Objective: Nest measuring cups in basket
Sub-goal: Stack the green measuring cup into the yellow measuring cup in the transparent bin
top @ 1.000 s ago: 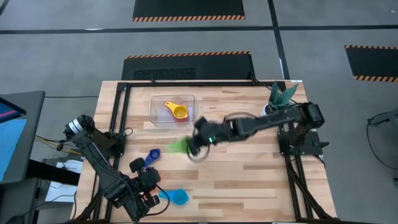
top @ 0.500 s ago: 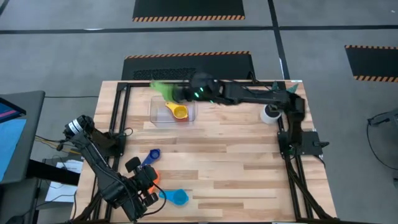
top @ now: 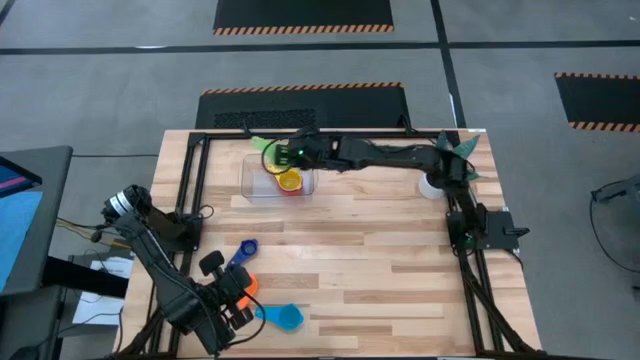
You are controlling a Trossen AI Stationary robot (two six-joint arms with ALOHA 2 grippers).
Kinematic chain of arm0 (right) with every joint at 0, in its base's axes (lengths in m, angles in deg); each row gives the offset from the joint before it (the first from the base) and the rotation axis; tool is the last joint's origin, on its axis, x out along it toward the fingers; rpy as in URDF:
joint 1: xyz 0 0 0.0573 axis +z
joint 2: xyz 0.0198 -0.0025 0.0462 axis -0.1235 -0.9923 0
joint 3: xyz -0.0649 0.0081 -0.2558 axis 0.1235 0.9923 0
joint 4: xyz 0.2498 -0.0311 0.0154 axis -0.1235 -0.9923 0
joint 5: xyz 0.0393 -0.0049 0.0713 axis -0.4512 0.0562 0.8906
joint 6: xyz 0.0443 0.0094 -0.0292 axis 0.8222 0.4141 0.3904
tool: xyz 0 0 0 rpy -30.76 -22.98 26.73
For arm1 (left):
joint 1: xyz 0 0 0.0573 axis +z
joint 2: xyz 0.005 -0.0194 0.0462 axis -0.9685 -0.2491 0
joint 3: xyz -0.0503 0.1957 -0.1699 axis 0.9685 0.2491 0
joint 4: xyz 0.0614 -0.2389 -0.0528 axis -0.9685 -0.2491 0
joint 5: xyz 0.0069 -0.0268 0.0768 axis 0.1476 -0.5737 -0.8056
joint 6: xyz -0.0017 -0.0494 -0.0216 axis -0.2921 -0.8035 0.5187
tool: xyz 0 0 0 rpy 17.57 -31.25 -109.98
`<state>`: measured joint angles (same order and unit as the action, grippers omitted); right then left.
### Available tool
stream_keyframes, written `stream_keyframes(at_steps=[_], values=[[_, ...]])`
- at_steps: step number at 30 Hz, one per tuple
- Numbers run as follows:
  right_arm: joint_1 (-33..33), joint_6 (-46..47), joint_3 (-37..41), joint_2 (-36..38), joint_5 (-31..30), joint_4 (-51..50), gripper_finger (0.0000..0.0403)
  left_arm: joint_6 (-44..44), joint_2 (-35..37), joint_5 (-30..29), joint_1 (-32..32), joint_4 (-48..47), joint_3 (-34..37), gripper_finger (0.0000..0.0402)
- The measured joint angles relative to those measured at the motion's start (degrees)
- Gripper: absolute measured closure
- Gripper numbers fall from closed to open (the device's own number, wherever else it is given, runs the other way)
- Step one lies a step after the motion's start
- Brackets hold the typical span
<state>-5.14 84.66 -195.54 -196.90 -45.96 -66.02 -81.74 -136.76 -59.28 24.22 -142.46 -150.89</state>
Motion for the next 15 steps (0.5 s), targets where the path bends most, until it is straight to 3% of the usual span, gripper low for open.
stream_keyframes(at_steps=[15], values=[[2.8,13.75,0.03,-6.55,-3.48,-1.46,0.0375,-1.1,0.04,0.97,0.0,0.34,0.0,0.0401]])
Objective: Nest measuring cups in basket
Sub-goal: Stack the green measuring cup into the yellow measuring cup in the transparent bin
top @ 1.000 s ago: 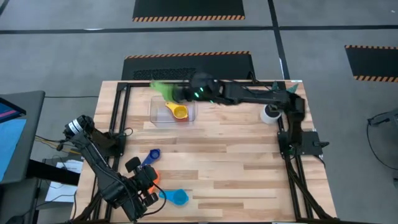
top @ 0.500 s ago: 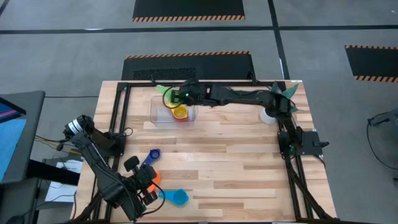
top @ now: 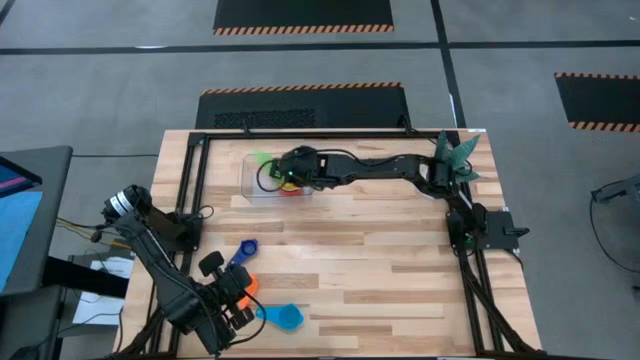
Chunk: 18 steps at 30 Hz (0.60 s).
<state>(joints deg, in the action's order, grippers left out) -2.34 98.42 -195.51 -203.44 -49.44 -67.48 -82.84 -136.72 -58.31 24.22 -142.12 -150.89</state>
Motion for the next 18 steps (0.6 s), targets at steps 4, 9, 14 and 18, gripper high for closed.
stream_keyframes(at_steps=[4,9,14,18], values=[[0.17,3.47,0.13,-0.79,-0.3,-0.97,0.0375,-0.34,0.0,0.2,0.0,0.23,0.0,0.0401],[0.35,4.86,0.15,-1.01,-0.95,-2.32,0.0375,-0.53,0.0,0.59,0.02,0.5,0.0,0.0402],[0.35,7.24,0.13,-0.98,-1.14,-6.61,0.0375,-0.54,0.0,0.62,0.02,0.68,0.0,0.0401],[0.35,9.07,0.13,-0.98,-1.46,-7.82,0.0373,-0.54,0.0,0.61,0.02,1.15,0.0,0.0401]])
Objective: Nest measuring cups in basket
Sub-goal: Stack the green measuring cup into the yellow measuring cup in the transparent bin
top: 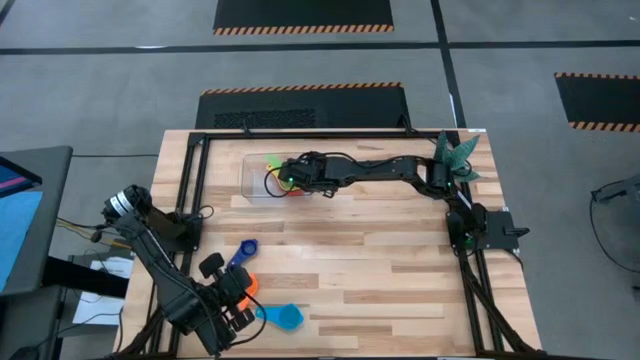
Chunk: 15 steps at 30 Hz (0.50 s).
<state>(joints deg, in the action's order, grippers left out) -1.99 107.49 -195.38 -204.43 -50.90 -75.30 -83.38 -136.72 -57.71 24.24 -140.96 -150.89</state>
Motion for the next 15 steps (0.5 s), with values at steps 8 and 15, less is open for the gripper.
stream_keyframes(at_steps=[8,15], values=[[0.0,-2.99,0.0,0.0,-1.1,1.59,0.0362,0.02,0.0,-0.02,0.0,0.12,0.0,0.0401],[0.0,1.6,0.0,0.0,-1.09,2.71,0.034,0.02,0.0,-0.04,0.0,0.25,0.0,0.0402]])
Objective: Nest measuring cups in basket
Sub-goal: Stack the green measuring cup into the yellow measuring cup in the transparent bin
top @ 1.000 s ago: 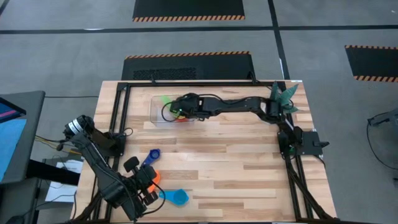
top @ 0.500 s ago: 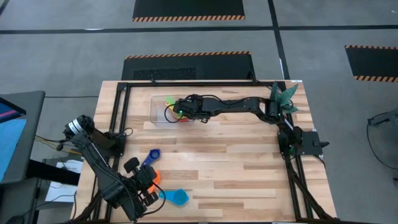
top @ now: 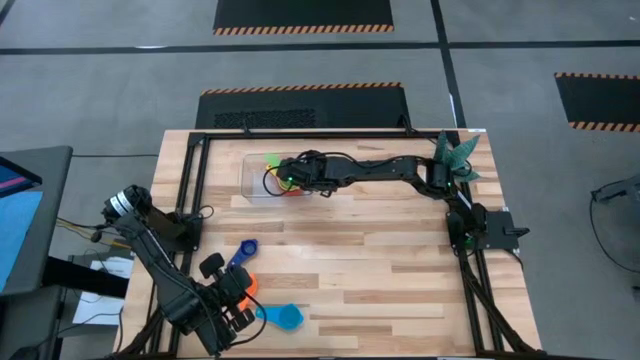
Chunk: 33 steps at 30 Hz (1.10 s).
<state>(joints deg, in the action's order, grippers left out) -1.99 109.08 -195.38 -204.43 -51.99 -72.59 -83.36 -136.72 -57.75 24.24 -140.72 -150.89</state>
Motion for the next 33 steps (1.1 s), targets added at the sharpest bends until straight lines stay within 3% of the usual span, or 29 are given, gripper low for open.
stream_keyframes(at_steps=[33], values=[[-0.04,1.15,0.01,0.0,2.56,0.22,0.0335,0.02,0.0,-0.02,0.0,0.04,0.0,0.0402]])
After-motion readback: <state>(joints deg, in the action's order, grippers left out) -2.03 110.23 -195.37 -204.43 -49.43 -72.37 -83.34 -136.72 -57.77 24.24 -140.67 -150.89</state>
